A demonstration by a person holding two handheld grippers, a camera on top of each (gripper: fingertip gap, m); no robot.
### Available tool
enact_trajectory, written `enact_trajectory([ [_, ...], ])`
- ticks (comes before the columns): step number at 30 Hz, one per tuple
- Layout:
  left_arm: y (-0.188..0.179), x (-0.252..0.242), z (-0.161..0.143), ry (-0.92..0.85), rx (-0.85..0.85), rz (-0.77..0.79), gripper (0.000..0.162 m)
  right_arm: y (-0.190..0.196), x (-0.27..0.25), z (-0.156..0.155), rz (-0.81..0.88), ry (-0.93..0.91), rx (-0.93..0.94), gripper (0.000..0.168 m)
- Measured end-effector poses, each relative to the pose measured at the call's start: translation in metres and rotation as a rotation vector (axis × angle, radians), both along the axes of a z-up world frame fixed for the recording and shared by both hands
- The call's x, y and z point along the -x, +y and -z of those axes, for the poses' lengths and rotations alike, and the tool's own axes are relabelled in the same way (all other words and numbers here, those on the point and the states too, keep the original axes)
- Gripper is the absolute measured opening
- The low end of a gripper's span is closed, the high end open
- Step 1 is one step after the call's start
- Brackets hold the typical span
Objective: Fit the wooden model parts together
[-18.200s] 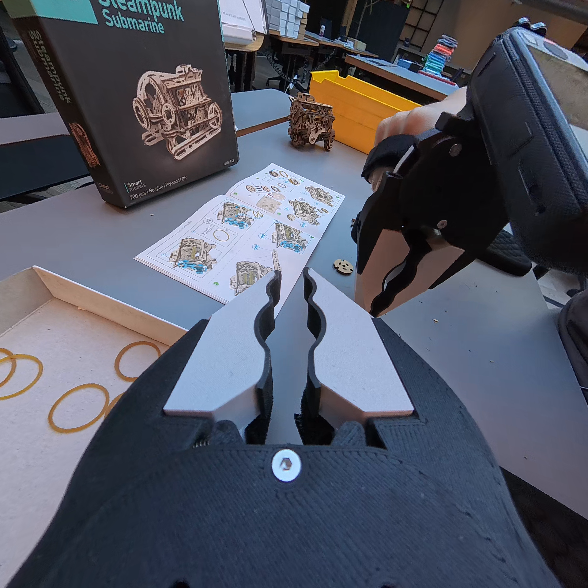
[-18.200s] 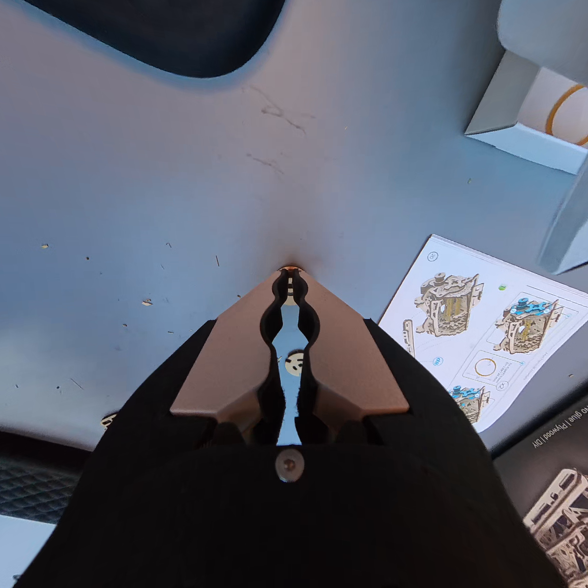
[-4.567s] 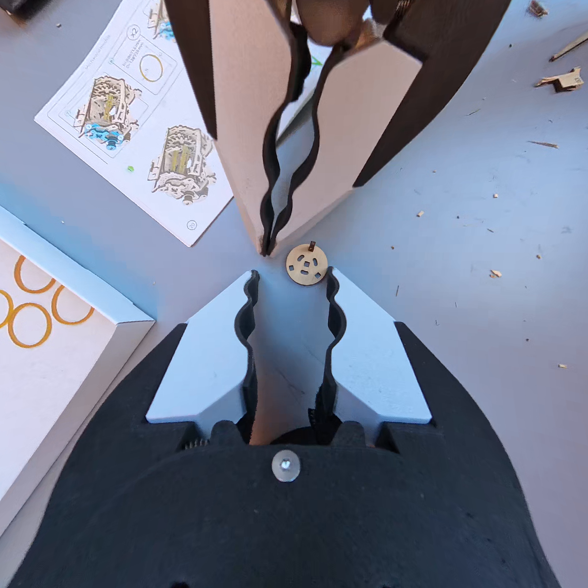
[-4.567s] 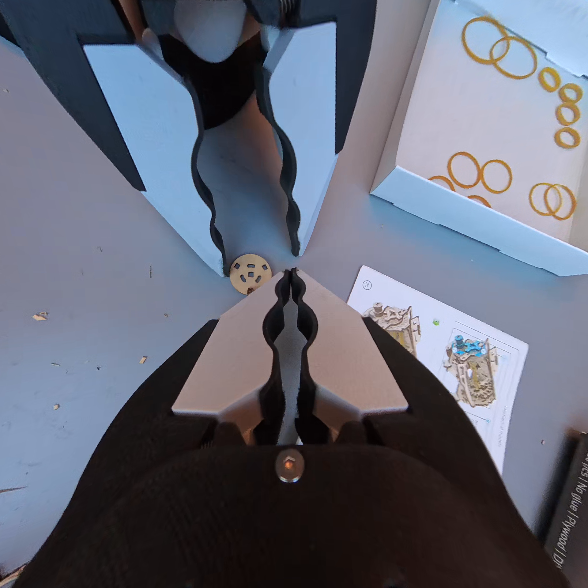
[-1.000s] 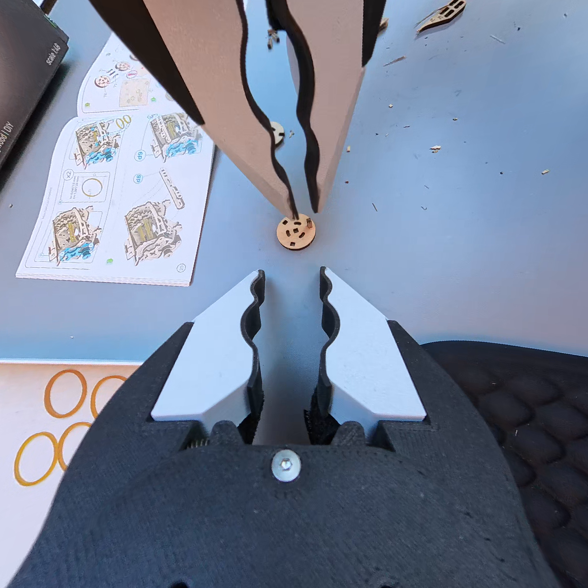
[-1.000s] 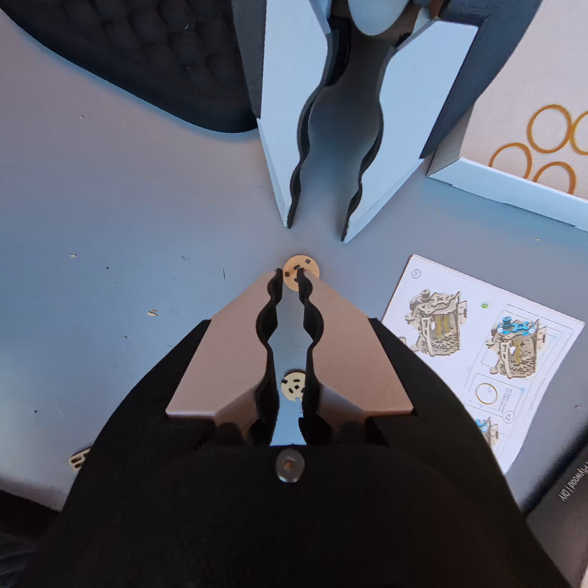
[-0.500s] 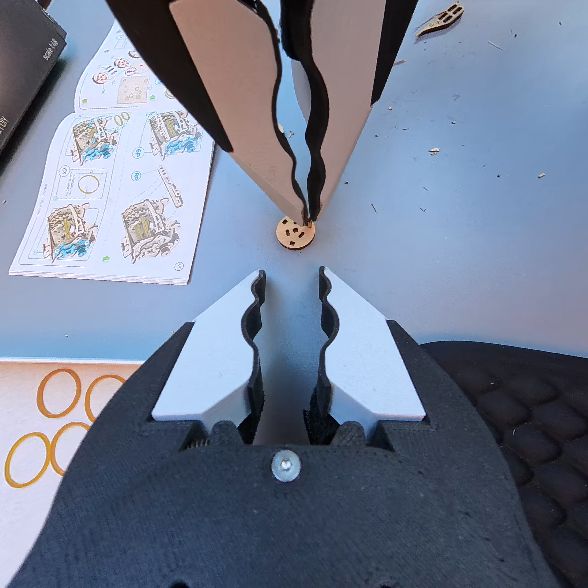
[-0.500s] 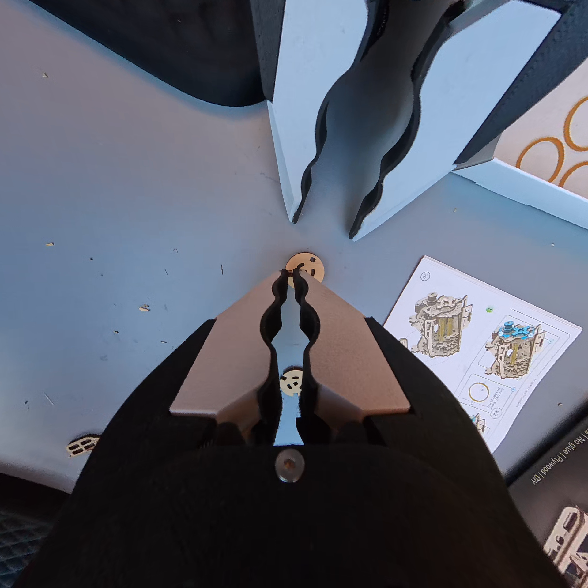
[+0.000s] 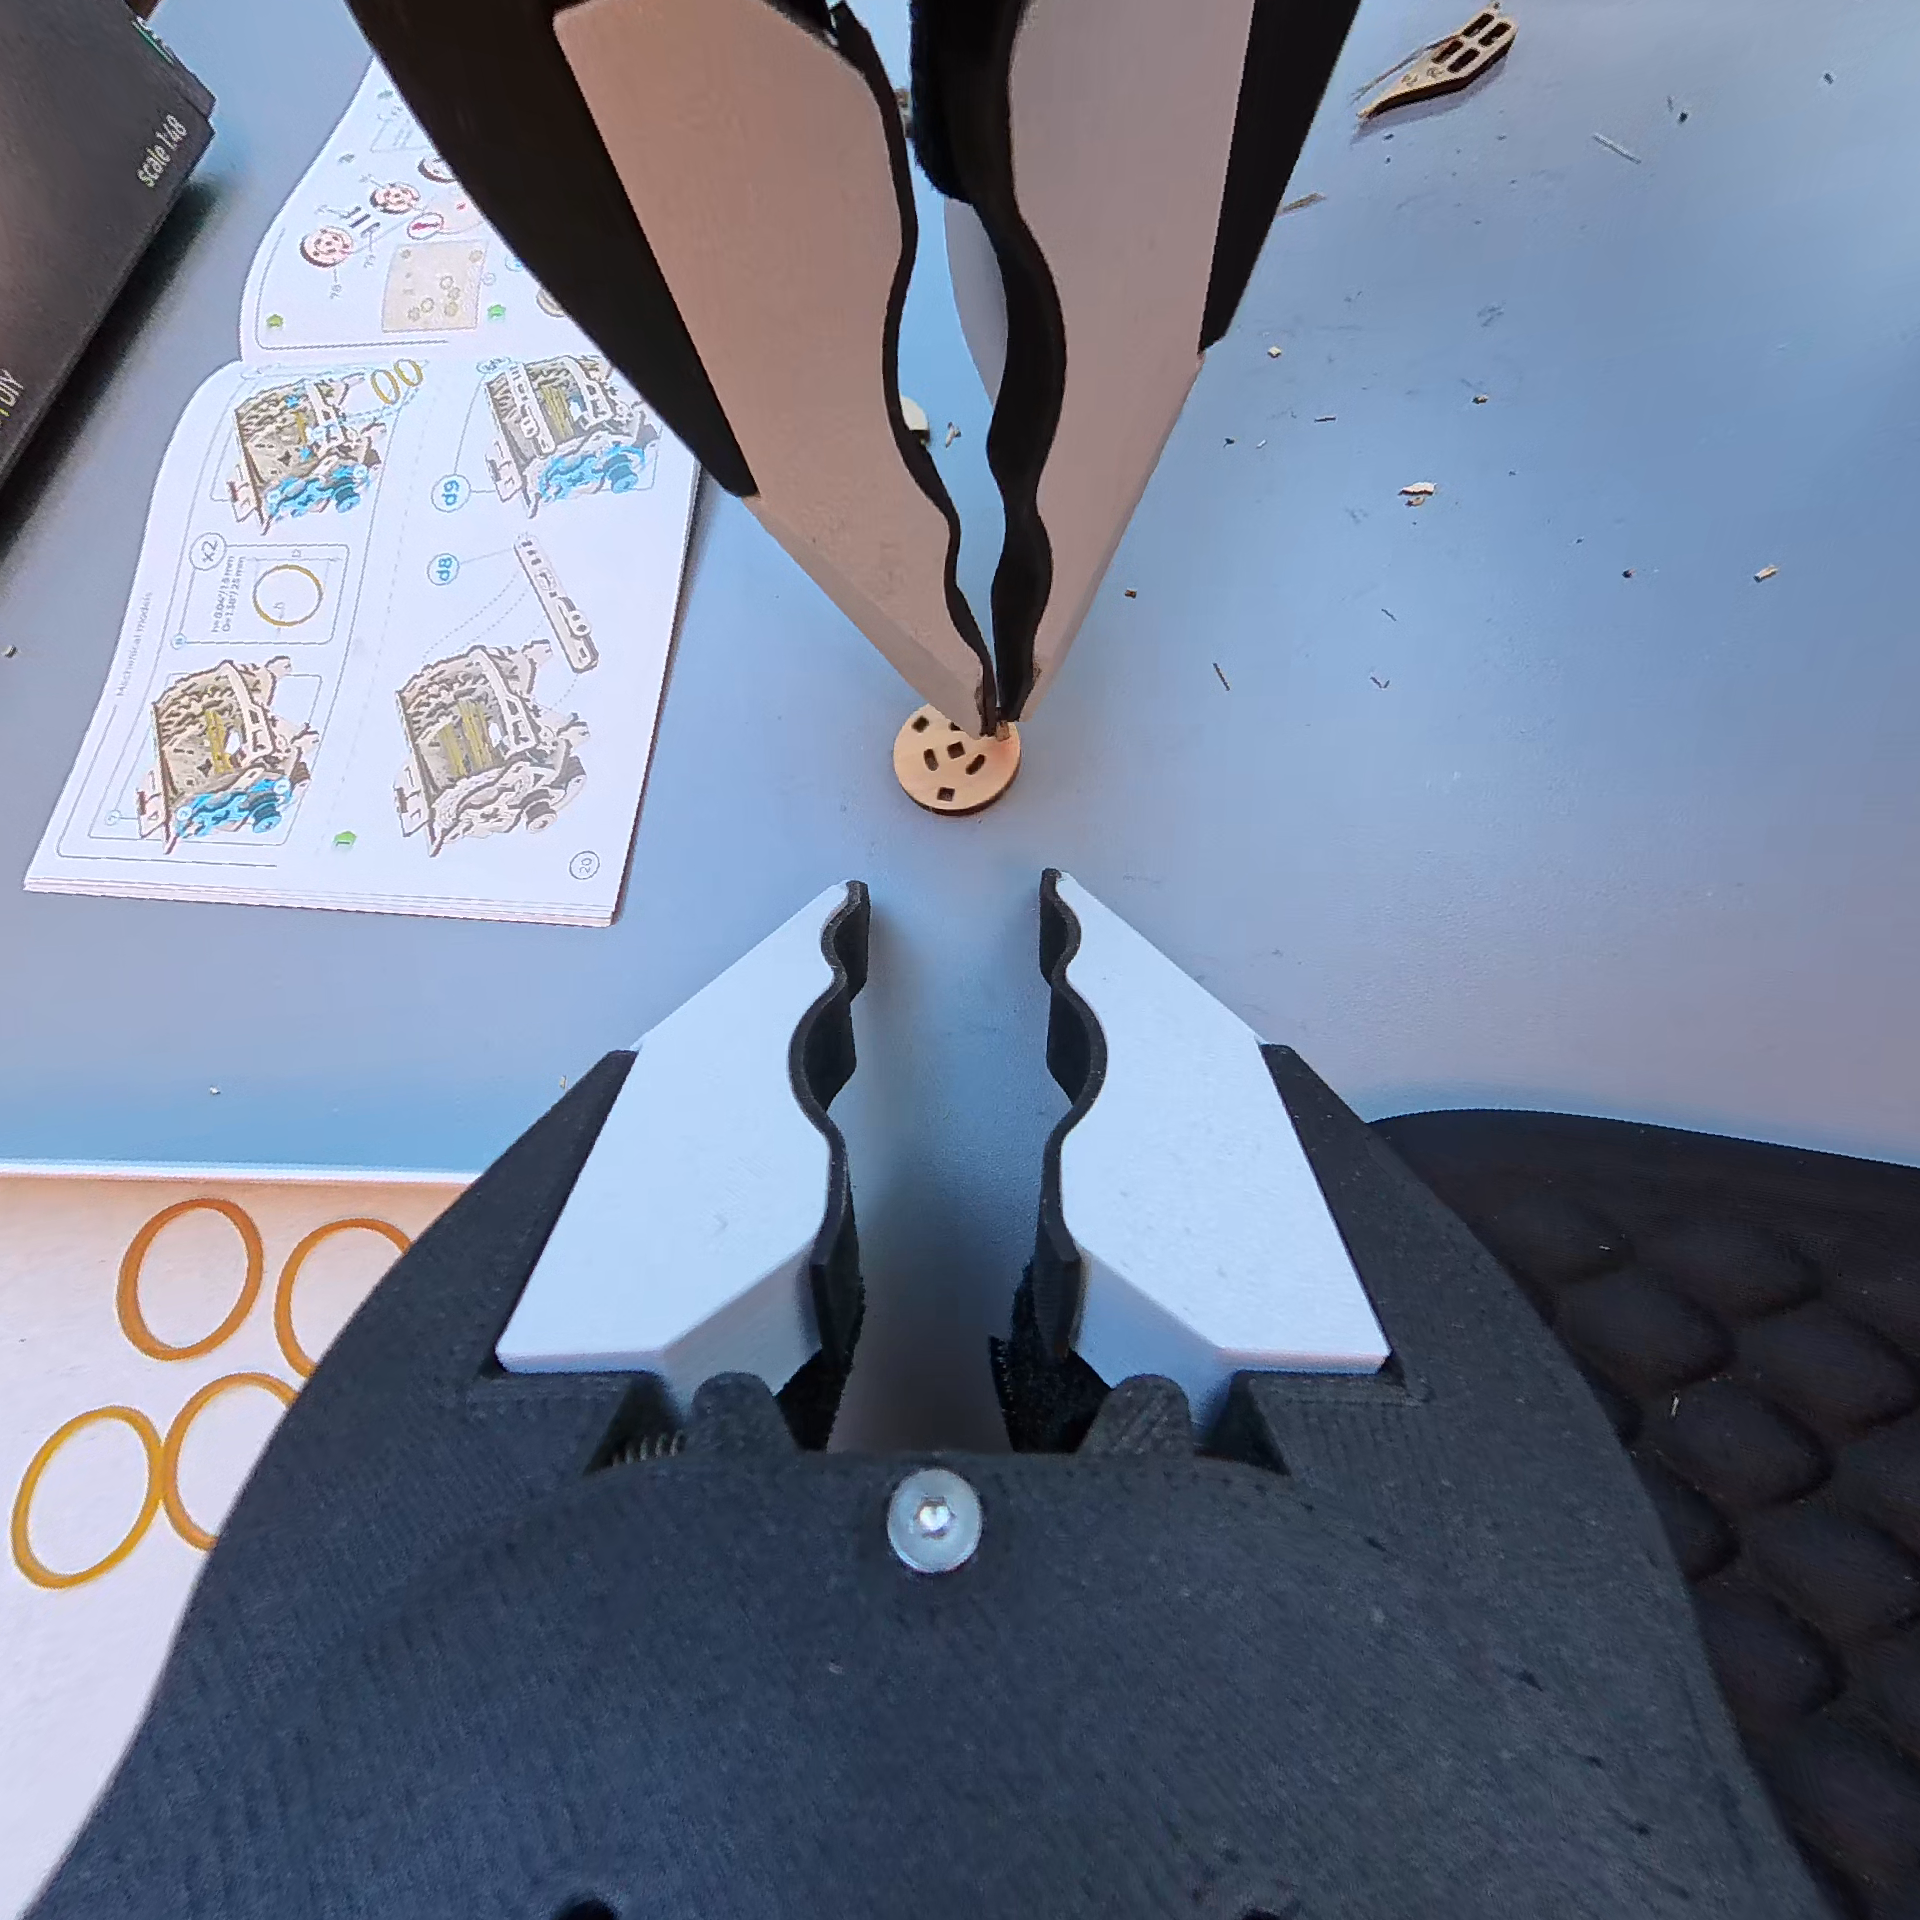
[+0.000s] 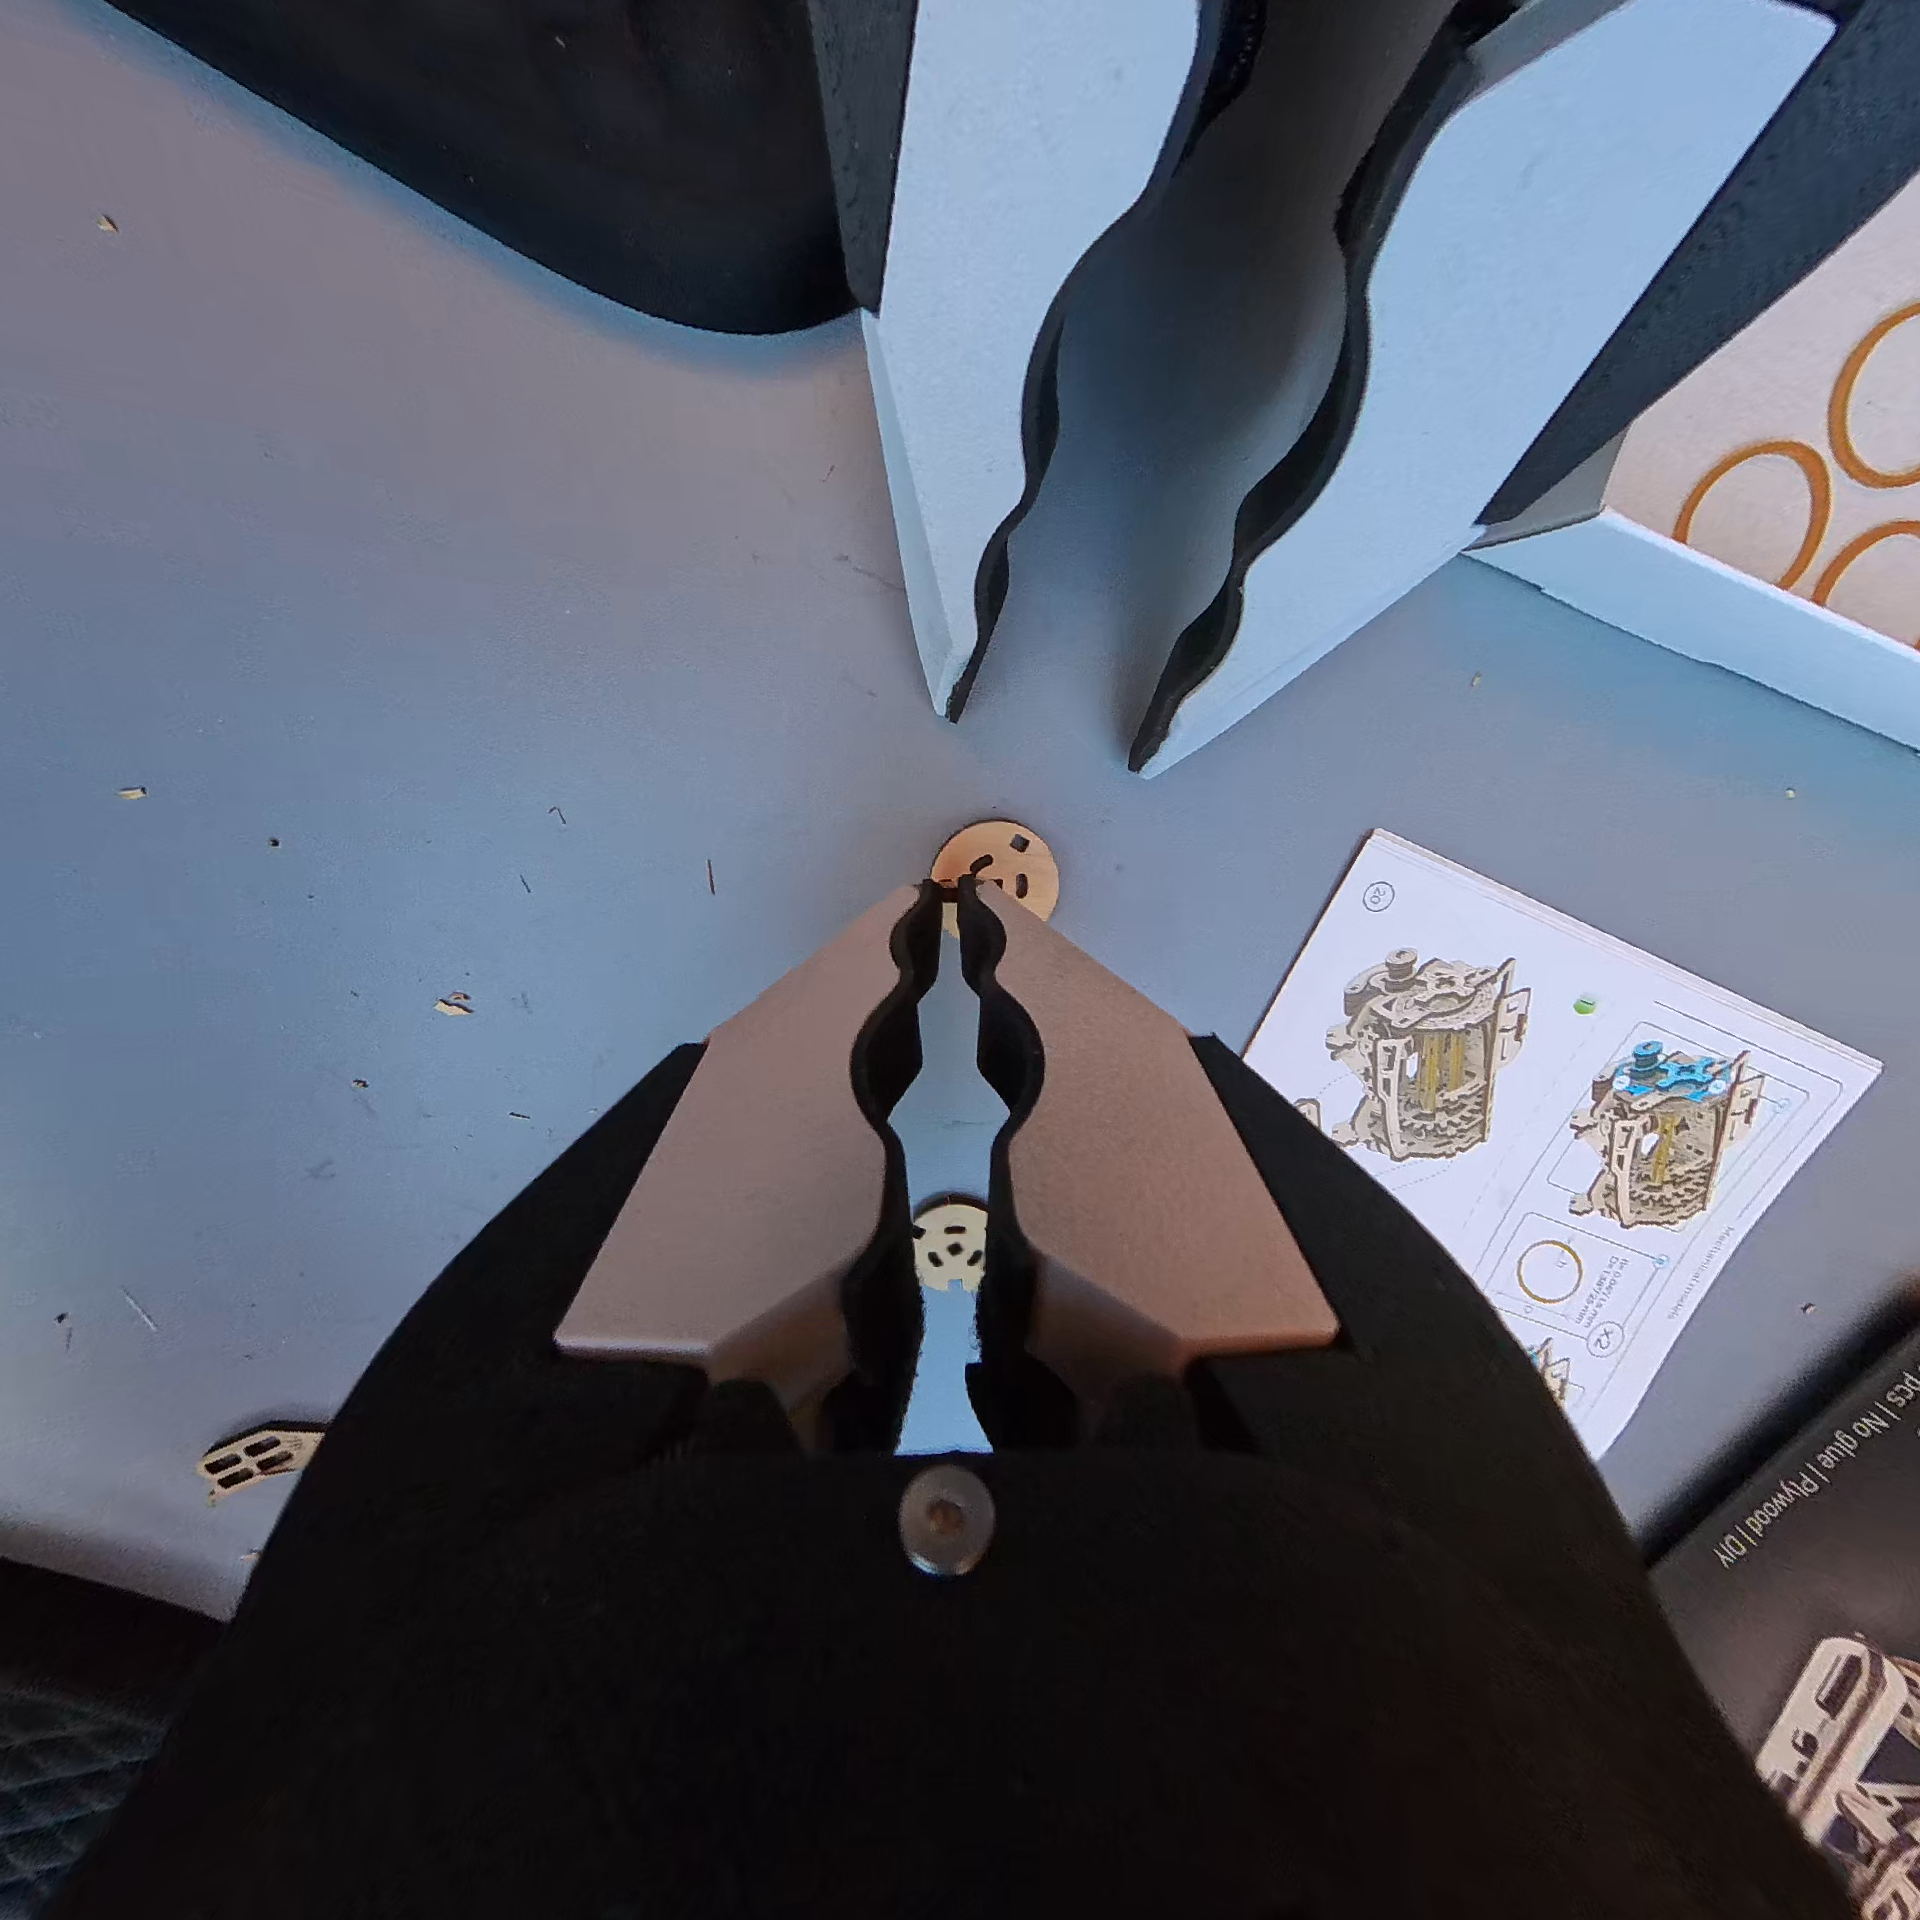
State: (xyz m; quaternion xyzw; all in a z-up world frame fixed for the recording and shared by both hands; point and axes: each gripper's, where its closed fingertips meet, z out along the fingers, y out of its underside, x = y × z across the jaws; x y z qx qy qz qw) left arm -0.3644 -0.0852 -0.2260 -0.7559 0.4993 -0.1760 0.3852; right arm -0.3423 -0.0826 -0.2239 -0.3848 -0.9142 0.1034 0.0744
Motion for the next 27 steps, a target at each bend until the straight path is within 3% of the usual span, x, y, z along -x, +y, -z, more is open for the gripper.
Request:
enact_trajectory([
  [27, -0.0003, 0.0016, 0.0002, 0.0, 0.003, -0.003, 0.032, 0.002, -0.0015, 0.003, -0.014, 0.035, -0.025, 0.002],
])
